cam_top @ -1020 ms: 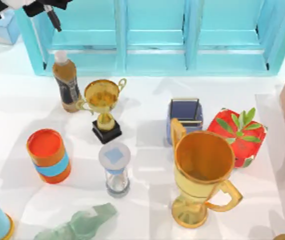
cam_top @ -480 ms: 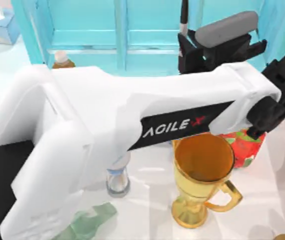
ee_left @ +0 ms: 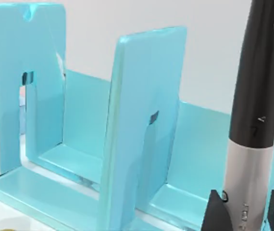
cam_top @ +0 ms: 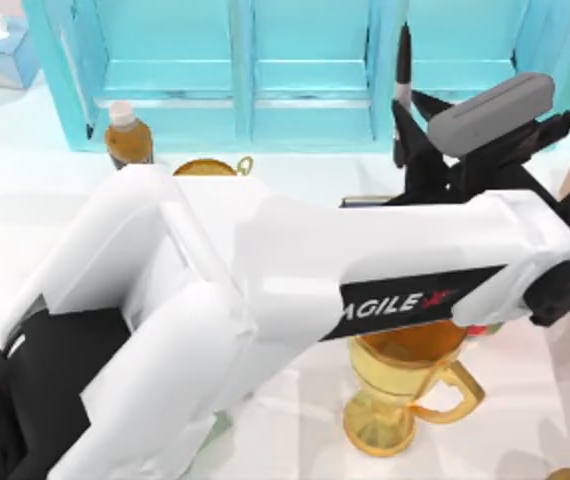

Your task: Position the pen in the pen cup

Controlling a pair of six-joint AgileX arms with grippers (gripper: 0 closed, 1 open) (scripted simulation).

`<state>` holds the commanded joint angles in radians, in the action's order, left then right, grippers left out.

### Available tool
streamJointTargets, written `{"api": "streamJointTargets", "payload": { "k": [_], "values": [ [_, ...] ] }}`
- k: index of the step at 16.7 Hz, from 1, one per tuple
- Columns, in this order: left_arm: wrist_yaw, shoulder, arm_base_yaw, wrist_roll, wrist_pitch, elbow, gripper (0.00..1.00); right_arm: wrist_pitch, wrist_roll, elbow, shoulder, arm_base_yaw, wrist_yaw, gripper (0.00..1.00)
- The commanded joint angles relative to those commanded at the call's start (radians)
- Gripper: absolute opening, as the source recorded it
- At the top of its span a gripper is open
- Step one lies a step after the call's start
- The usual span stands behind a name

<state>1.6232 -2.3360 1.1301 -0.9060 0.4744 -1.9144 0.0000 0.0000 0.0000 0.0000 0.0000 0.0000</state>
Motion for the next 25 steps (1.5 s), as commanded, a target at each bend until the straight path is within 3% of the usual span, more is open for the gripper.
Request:
{"api": "streamJointTargets", "payload": {
  "k": [1, 2, 10, 15, 25],
  "values": [
    [-0.039, -0.005, -0.007, 0.002, -0.155, 0.045, 0.00, 0.000, 0.000, 0.000, 0.000, 0.000, 0.000, 1.00],
    [-0.038, -0.005, -0.007, 0.000, -0.152, 0.043, 0.00, 0.000, 0.000, 0.000, 0.000, 0.000, 0.000, 1.00],
    [-0.014, -0.027, -0.007, -0.097, 0.118, -0.040, 0.00, 0.000, 0.000, 0.000, 0.000, 0.000, 0.000, 1.00],
    [-0.006, -0.025, -0.009, -0.111, 0.139, -0.053, 0.00, 0.000, 0.000, 0.000, 0.000, 0.000, 0.000, 1.00],
    [-0.006, -0.025, -0.009, -0.111, 0.139, -0.053, 0.75, 0.000, 0.000, 0.000, 0.000, 0.000, 0.000, 1.00]
  ]
}}
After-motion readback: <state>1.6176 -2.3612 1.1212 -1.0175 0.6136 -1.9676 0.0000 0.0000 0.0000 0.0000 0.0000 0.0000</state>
